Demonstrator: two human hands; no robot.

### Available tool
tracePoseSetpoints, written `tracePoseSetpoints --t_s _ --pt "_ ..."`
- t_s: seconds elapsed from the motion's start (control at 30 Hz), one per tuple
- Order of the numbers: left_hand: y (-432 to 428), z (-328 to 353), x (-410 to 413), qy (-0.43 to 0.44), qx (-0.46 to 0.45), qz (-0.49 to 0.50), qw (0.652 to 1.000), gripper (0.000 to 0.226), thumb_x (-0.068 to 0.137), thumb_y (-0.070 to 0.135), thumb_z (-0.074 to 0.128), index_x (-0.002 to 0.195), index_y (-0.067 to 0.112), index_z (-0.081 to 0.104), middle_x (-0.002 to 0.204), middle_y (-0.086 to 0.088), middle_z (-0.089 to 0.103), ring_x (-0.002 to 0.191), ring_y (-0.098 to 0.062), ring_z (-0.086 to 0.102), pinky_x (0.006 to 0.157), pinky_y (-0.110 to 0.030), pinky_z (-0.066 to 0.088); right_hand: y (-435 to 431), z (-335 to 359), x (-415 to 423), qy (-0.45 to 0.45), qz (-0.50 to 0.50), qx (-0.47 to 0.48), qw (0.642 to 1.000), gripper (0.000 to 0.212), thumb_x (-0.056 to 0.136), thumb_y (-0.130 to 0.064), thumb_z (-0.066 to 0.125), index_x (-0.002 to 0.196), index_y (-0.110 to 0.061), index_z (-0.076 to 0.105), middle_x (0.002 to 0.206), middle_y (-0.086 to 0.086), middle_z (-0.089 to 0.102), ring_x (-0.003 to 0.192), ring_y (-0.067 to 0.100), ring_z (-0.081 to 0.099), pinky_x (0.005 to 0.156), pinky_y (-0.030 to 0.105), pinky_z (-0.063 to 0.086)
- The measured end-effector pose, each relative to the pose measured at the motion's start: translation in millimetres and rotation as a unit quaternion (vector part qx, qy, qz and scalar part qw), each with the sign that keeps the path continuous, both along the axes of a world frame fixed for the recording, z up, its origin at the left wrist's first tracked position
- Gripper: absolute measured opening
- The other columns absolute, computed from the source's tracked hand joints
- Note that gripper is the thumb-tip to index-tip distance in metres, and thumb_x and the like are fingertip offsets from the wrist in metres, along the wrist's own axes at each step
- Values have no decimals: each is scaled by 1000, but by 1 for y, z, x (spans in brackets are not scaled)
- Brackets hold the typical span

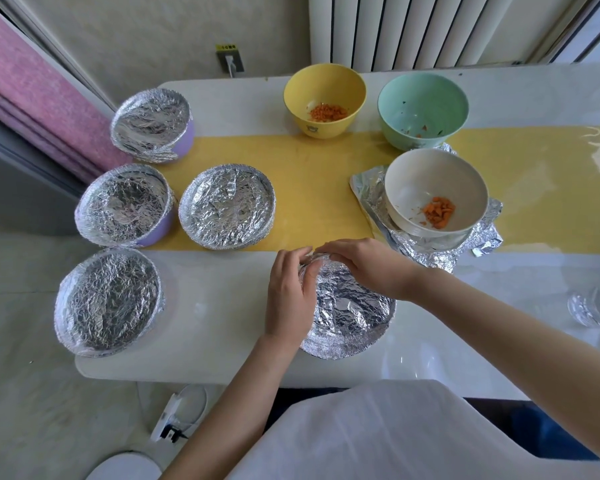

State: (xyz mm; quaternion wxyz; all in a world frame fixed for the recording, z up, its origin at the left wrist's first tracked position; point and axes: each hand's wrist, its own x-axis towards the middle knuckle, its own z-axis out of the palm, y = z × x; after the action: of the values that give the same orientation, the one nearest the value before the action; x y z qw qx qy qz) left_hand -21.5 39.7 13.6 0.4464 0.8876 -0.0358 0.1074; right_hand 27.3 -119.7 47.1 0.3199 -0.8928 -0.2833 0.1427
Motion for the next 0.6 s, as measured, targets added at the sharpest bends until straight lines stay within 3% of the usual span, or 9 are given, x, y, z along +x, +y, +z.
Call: tracePoseSetpoints --t_s 0.13,0.23,0.33,0.47,0.6 --pt "0 -3 0 -31 16 1 999 20 92 19 49 93 5 64 88 -4 58 80 -18 56 72 -22 42 -1 -4 -2 -15 -10 -10 1000 33 97 -4 43 126 -12 56 112 7 65 101 23 60 81 31 46" --pt "-1 -6 0 -47 33 20 998 21 92 19 49 91 5 65 84 -4 59 76 -19 56 70 -27 44 0 -7 -4 -82 -7 -41 996 39 89 3 51 125 -10 56 110 9 66 100 27 62 75 37 53" --pt "-2 -8 0 -55 53 33 997 24 92 20 48 93 6 68 84 -5 61 77 -18 54 72 -27 43 3 -5 -5 -138 11 -57 989 32 84 -2 60 117 -5 62 94 10 71 82 28 67 57 36 55" --pt "-3 -5 2 -51 72 25 996 26 91 22 49 96 8 70 83 -5 63 78 -16 49 73 -26 41 5 -3 -1 -136 8 -94 986 33 79 6 55 109 -7 64 86 10 70 70 32 64 53 40 52" --pt "1 -1 2 -21 40 0 999 31 92 26 49 105 5 66 93 -6 65 83 -21 61 76 -33 47 5 -6 -1 -157 11 -95 983 33 73 3 48 100 -7 65 71 7 67 52 28 59 41 34 47"
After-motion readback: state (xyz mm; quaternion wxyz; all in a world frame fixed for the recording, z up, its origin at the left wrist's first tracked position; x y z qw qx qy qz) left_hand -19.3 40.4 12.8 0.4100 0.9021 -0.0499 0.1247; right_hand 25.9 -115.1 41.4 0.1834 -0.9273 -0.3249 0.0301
